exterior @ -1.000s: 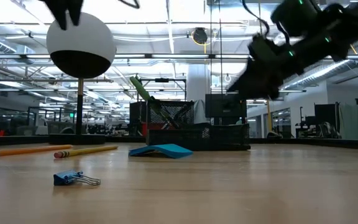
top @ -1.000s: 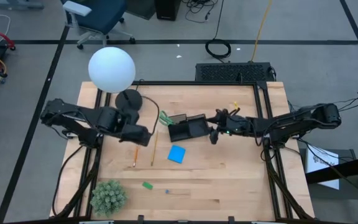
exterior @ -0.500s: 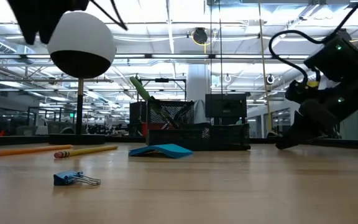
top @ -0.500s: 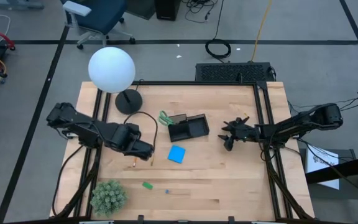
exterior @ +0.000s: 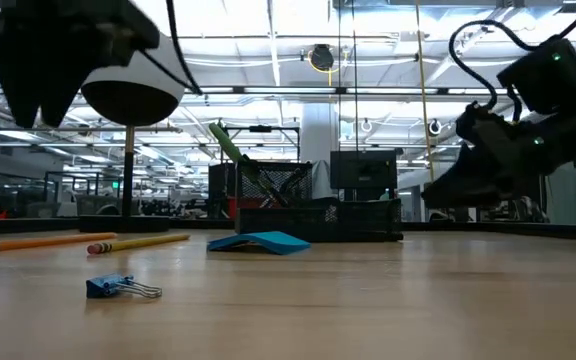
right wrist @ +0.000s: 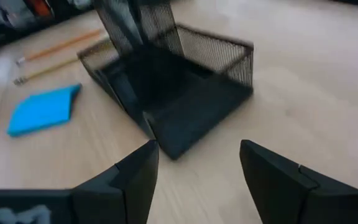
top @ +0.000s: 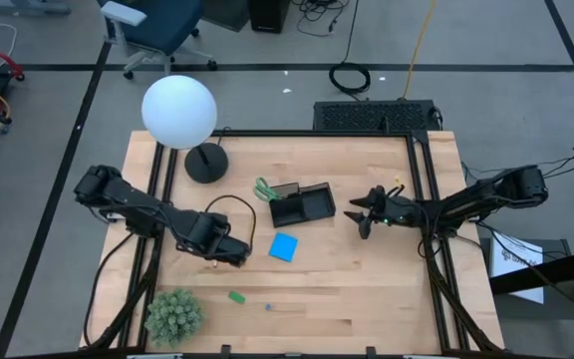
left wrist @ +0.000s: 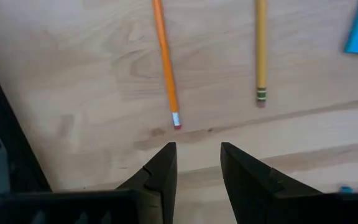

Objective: Pick and place office supplies into organizer
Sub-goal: Put the orange pencil into the black desk organizer

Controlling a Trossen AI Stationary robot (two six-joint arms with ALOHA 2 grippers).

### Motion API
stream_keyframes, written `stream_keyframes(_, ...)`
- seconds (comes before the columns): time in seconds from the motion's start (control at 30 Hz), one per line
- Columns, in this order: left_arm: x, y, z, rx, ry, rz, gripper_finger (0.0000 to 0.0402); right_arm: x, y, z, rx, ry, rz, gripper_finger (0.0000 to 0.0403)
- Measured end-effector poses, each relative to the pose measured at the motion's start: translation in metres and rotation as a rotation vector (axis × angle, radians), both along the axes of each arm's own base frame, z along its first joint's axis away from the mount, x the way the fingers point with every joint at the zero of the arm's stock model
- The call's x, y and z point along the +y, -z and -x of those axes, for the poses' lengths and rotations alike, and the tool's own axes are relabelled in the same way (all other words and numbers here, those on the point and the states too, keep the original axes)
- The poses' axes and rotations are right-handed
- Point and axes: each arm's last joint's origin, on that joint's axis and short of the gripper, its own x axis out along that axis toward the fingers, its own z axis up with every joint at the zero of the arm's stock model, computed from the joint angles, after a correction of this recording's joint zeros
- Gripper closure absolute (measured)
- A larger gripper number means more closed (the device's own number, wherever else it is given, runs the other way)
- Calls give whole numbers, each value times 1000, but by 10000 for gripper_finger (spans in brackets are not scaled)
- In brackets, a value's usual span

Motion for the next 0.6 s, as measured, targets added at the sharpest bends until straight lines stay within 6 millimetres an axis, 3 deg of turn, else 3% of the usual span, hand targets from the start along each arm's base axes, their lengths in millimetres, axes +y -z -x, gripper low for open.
stream_keyframes(0.23, -2, 21, 9, 56, -15, 17, 284, 0, -13, -4, -148, 3, 2, 186)
stream_keyframes(0.6, -4, 48, 11, 0, -44, 49, 284, 0, -13, -4, -144, 4, 3, 186)
